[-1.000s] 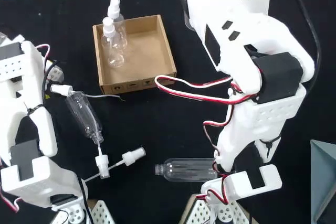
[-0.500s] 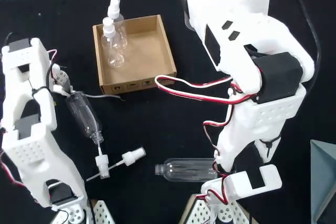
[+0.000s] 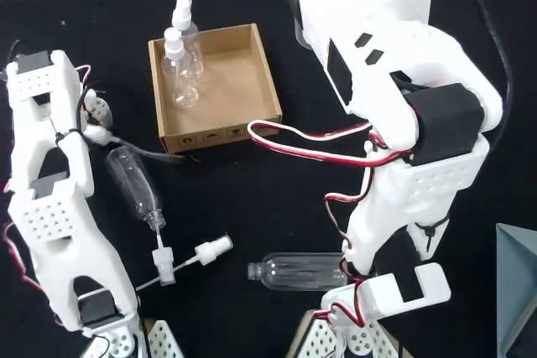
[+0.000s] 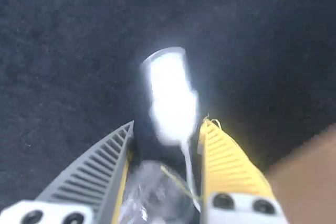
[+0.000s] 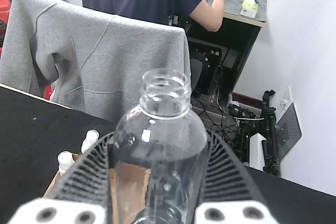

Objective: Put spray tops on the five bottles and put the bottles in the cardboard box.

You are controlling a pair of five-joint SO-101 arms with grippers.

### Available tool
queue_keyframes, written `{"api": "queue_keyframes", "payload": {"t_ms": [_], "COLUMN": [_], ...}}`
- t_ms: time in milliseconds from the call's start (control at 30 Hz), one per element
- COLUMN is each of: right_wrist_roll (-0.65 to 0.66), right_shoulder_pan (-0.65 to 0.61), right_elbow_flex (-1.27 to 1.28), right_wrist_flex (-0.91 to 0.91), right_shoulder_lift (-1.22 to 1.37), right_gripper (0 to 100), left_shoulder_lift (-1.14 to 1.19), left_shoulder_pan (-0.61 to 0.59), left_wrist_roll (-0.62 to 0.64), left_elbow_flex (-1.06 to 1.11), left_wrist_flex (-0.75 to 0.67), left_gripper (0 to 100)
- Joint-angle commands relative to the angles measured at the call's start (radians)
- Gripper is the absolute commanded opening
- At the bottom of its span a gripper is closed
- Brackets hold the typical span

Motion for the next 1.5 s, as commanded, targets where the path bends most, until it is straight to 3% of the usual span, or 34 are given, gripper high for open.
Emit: {"api": "queue_keyframes", "payload": {"t_ms": [0, 700, 933, 1267, 1467], "right_wrist_roll": [-0.005, -0.005, -0.005, -0.005, -0.005], "right_shoulder_pan": [0.0, 0.035, 0.034, 0.032, 0.031], "right_elbow_flex": [-0.044, -0.05, -0.045, -0.045, -0.045], "right_wrist_flex": [-0.014, -0.017, -0.02, -0.02, -0.018], "right_shoulder_lift": [-0.039, -0.044, -0.041, -0.041, -0.041], "right_gripper": [5.0, 5.0, 5.0, 5.0, 5.0], "left_shoulder_lift": [0.046, 0.081, 0.072, 0.068, -0.025], "left_shoulder_pan": [-0.008, -0.015, -0.018, -0.019, -0.019], "left_wrist_roll": [0.012, 0.009, -0.028, -0.041, -0.041], "left_elbow_flex": [-0.079, -0.11, -0.116, -0.117, -0.142], "left_wrist_flex": [0.014, 0.014, 0.014, 0.017, 0.104], "left_gripper": [18, 18, 6, 6, 6]}}
